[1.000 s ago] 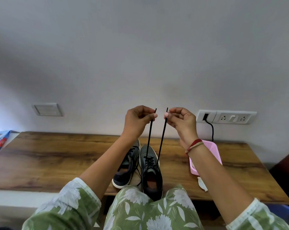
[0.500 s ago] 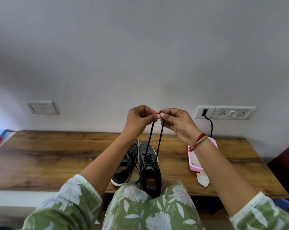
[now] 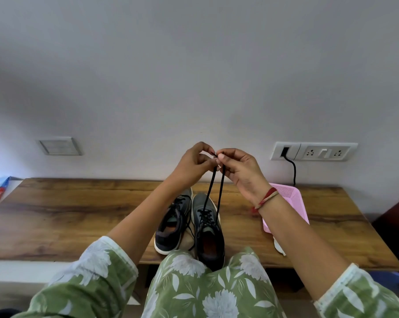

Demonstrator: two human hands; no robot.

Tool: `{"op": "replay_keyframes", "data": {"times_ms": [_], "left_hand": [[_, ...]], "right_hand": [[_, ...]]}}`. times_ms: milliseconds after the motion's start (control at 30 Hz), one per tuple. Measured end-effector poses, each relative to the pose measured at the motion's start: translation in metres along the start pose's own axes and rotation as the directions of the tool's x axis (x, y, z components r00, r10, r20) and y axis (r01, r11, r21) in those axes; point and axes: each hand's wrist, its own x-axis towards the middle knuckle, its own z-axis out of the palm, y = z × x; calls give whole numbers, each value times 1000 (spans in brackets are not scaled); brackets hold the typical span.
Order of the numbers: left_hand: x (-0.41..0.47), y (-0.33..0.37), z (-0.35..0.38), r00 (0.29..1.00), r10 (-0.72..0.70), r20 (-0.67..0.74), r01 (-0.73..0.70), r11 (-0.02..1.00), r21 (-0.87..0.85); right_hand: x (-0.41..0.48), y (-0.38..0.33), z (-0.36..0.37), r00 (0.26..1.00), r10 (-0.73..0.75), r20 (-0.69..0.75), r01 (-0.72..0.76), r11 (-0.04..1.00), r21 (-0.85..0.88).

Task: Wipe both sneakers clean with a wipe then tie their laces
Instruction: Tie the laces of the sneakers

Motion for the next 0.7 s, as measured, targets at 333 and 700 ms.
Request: {"op": "replay_keyframes", "data": {"times_ms": [333, 700], "left_hand": [[2, -11, -22, 891, -287, 351, 441, 727, -525], [0, -10, -22, 890, -361, 279, 453, 779, -434]], "right_hand": [[7, -4, -9, 948, -201, 247, 289, 867, -407], [5, 24, -21, 672, -519, 528, 620, 5, -785]]}}
